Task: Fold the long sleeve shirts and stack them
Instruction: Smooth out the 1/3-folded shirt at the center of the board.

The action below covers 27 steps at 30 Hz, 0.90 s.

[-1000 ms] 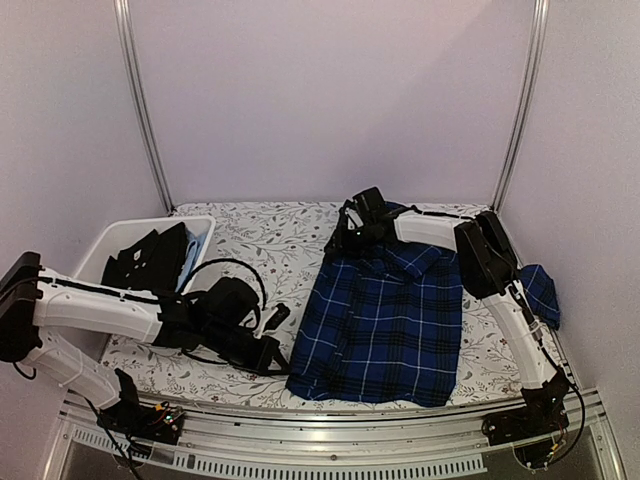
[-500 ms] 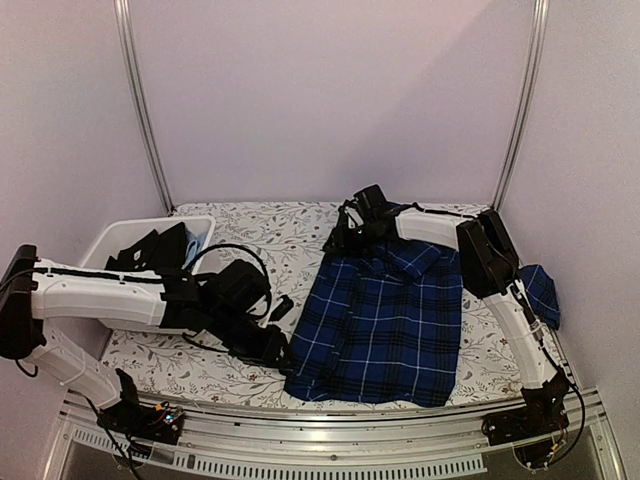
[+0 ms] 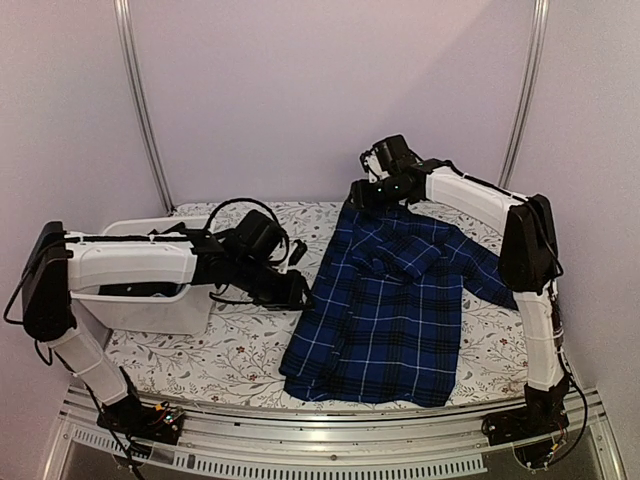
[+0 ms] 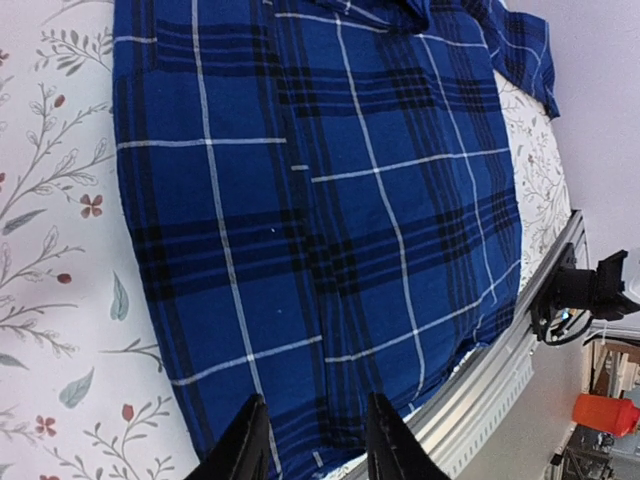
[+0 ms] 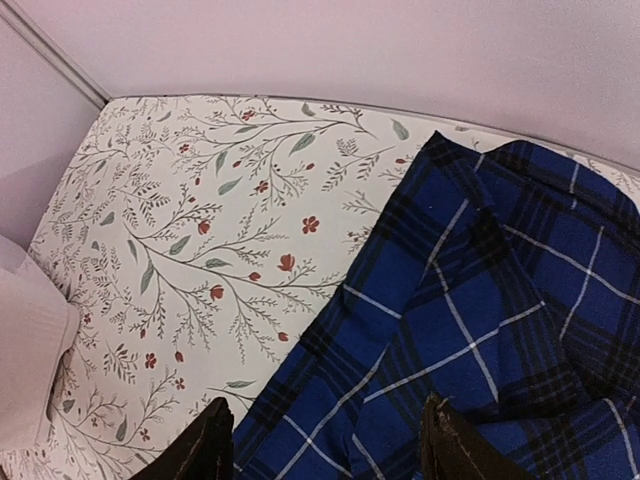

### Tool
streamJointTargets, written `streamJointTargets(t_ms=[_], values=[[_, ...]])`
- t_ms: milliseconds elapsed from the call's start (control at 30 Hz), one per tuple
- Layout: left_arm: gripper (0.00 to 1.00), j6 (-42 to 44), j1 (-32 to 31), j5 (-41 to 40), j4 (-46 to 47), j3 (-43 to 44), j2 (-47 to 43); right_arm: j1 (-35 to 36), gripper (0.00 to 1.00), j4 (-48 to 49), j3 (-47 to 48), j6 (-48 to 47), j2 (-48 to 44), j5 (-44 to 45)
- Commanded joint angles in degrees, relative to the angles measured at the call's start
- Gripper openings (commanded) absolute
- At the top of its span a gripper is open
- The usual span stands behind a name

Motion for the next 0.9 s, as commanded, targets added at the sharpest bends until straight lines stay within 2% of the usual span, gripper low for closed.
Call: streamJointTargets(t_ms=[0,167,367,600,867], values=[[0.33,3.13,2.14,-0.68,5.43,2.87,7.31,-0.74,0.62,-4.39,-6.27,-2.85,-3.23,9.33],[0.32,3.45,2.44,-0.69,5.7,1.7,12.87,-0.82,0.62,-1.65,-15.37,-2.27,-7.45,10.95],[0.31,3.01,1.88,4.67,11.21,-5.19,12.73,-1.76,0.61,0.32,-20.14,-2.08,-6.89,13.28],[0.3,-0.64,-1.97,5.55,11.35,-9.94,11.65,-2.15,0.56,0.61,-16.01,-2.88,0.99,11.94],[0.29,-6.64,-6.94,6.13,12.57,-12.5,10.34,-1.94,0.55,0.75,-11.69,-3.45,8.11,8.46]])
